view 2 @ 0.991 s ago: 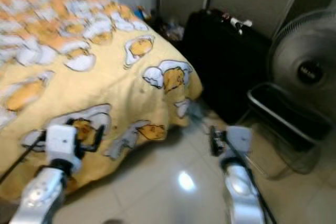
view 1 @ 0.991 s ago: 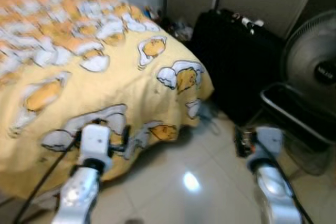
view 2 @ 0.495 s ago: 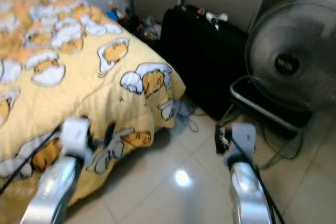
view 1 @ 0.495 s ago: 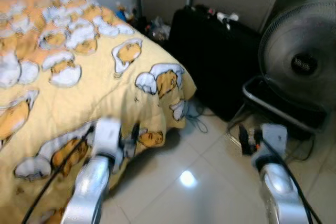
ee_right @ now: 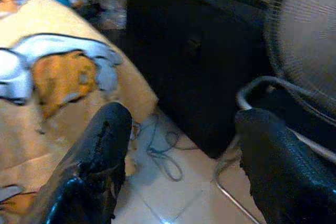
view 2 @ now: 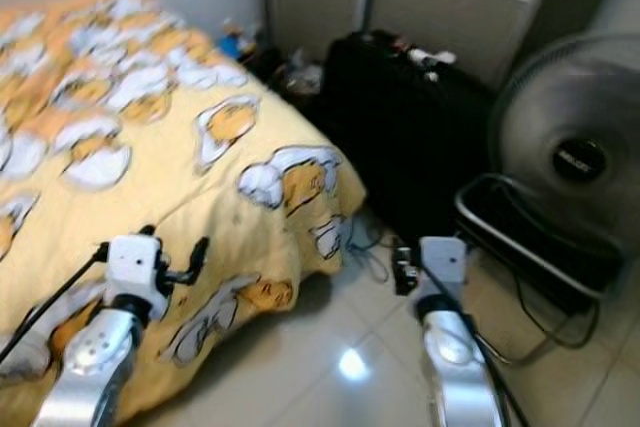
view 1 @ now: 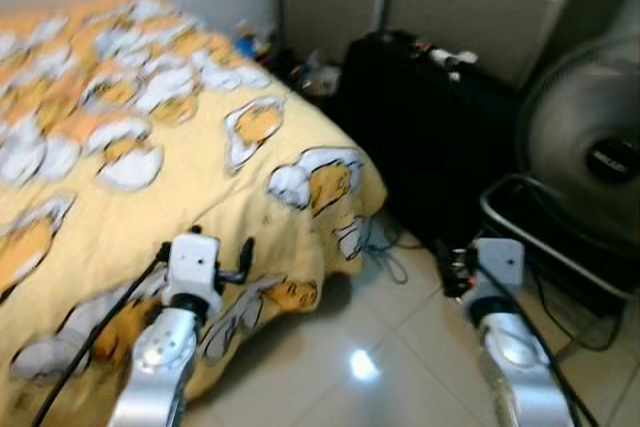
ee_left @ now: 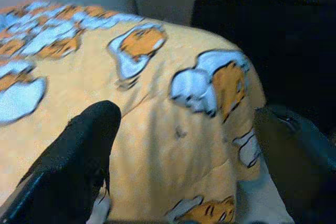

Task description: Clean up the room

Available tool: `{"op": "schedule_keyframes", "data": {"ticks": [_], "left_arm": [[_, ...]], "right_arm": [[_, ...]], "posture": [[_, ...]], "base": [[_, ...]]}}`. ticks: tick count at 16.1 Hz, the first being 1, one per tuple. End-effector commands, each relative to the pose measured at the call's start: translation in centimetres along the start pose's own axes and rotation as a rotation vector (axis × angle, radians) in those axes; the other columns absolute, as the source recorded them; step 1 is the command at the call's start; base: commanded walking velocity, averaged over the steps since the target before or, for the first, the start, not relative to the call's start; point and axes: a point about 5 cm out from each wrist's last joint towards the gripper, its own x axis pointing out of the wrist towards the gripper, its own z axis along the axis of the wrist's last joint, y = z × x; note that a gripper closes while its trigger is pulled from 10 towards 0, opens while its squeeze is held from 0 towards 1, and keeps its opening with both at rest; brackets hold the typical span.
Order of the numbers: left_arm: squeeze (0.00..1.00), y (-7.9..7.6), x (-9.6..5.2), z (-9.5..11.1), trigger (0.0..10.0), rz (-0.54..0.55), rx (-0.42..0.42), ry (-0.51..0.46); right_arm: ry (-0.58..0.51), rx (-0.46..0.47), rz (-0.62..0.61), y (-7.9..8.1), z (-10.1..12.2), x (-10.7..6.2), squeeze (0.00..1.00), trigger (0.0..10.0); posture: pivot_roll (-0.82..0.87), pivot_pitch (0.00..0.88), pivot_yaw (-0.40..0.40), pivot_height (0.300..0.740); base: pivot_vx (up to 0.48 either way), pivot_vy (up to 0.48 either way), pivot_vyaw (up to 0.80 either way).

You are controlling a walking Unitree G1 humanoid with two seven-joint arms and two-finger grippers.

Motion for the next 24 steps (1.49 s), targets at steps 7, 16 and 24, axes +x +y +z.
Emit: {"op": "schedule_keyframes", "data": {"ticks": [7, 16, 24], "left_arm": [[0.32, -1.3, 0.0, 0.0, 10.0, -0.044, -0.005, -0.010], [0.32, -1.9, 0.3, -0.7, 10.0, -0.123, 0.016, 0.021], [0.31, -1.6, 0.4, -1.6, 10.0, -0.099, 0.030, 0.062]], "right_arm": [[-0.006, -0.004, -0.028, -0.9, 0.1, -0.3, 0.00, 10.0], [0.086, 0.061, -0.043, -0.5, -2.4, -2.2, 0.00, 10.0], [0.107, -0.003, -0.005, -0.3, -2.6, -1.0, 0.00, 10.0]], "posture": [[-0.03, 0.000, 0.012, 0.740], [-0.05, 0.000, 0.047, 0.740], [-0.03, 0.000, 0.030, 0.740]], "base": [[0.419, 0.000, -0.42], [0.378, 0.000, -0.63], [0.039, -0.180, -0.32]]}}
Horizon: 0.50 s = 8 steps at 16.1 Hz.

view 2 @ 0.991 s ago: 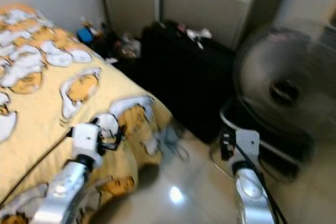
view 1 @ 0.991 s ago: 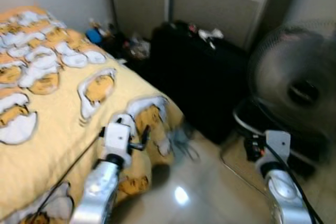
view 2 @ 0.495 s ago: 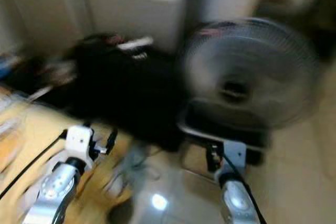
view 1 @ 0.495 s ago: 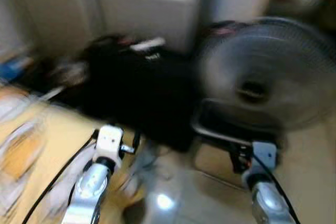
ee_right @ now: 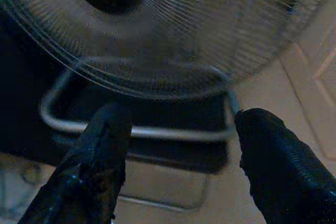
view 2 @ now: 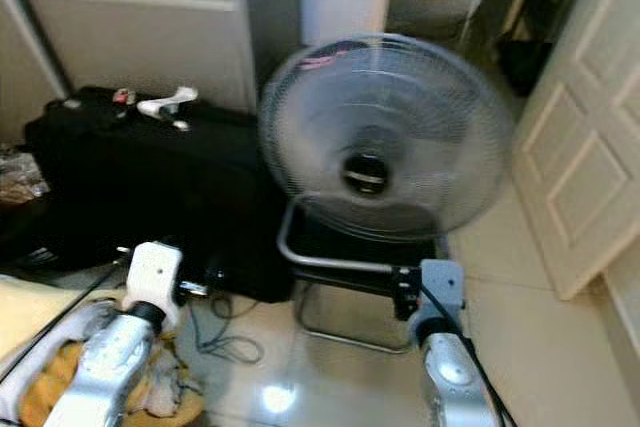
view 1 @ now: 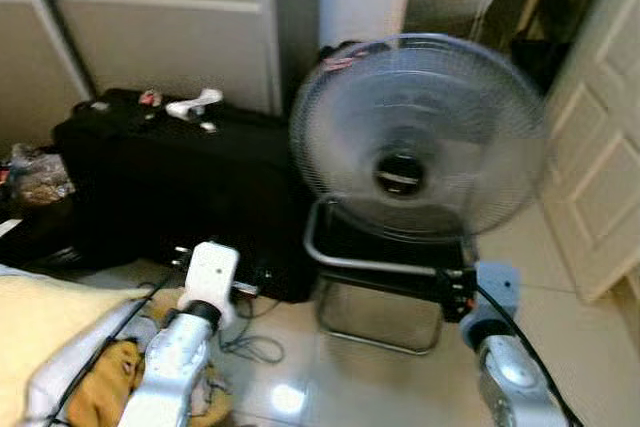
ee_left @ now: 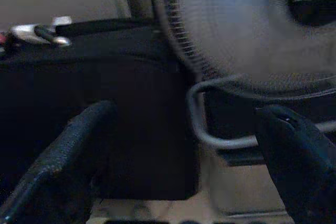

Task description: Clean up the room

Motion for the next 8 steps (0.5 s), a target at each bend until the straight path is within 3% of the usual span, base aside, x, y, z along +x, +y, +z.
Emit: {"op": "schedule_keyframes", "data": {"ticks": [1, 3, 6, 8], "left_arm": [[0.30, 0.34, 0.24, 0.10, 10.0, 0.023, 0.006, 0.007], [0.31, 0.16, 0.39, 0.03, 10.0, 0.001, 0.000, 0.007], [0.32, -0.05, 1.02, 0.29, 10.0, -0.017, 0.009, 0.003], [0.32, -0.10, 1.16, 0.35, 10.0, -0.018, 0.009, 0.001]], "right_arm": [[0.002, 0.003, 0.000, -0.02, -0.04, 0.09, 0.00, 10.0], [0.013, 0.012, 0.007, 0.08, -0.22, 0.08, 0.00, 10.0], [0.017, 0.019, 0.002, -0.04, -0.28, 0.44, 0.00, 10.0], [0.014, 0.010, 0.006, 0.06, -0.23, 0.65, 0.00, 10.0]], "posture": [[-0.03, 0.000, 0.029, 0.740], [-0.03, 0.000, 0.028, 0.740], [-0.03, 0.000, 0.028, 0.740], [-0.03, 0.000, 0.029, 0.740]], "base": [[0.000, 0.000, 0.00], [0.000, 0.000, 0.00], [0.292, 0.000, -0.79], [0.317, 0.000, 0.00]]}}
